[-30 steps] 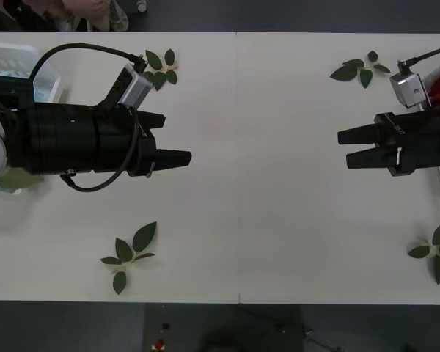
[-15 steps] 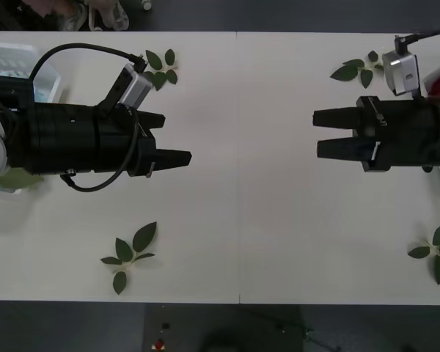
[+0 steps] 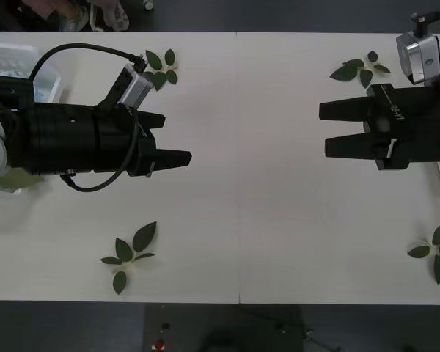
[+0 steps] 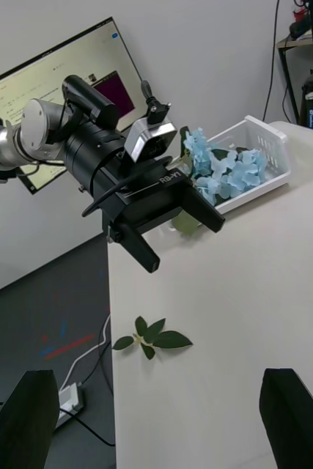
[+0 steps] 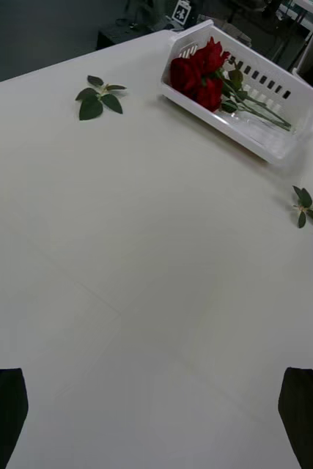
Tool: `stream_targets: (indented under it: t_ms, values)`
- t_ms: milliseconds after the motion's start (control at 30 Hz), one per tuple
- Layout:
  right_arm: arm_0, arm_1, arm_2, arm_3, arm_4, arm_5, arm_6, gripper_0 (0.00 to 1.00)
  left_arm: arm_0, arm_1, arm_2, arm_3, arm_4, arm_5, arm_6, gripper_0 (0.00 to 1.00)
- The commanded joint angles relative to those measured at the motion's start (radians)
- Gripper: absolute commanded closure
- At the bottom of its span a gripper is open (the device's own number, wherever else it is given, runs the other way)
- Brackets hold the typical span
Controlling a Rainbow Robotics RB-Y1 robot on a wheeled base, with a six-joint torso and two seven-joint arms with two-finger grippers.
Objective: Put the red flowers into the right box and the blue flowers into the left box
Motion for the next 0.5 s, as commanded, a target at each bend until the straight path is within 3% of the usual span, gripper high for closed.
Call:
stream_targets:
  t_ms: [33,500]
  values:
    - [-0.007,-0.016,0.006,-0.039,-0.006,-0.03,0.002,0.2,0.005,-0.005,0.002,-0.005,0.009,-0.002,-0.03,0.0]
    - [-0.007,-0.011,0.013,-0.037,-0.004,-0.04,0.002,0.2,0.005,-0.005,0.002,-0.005,0.009,-0.002,-0.03,0.0]
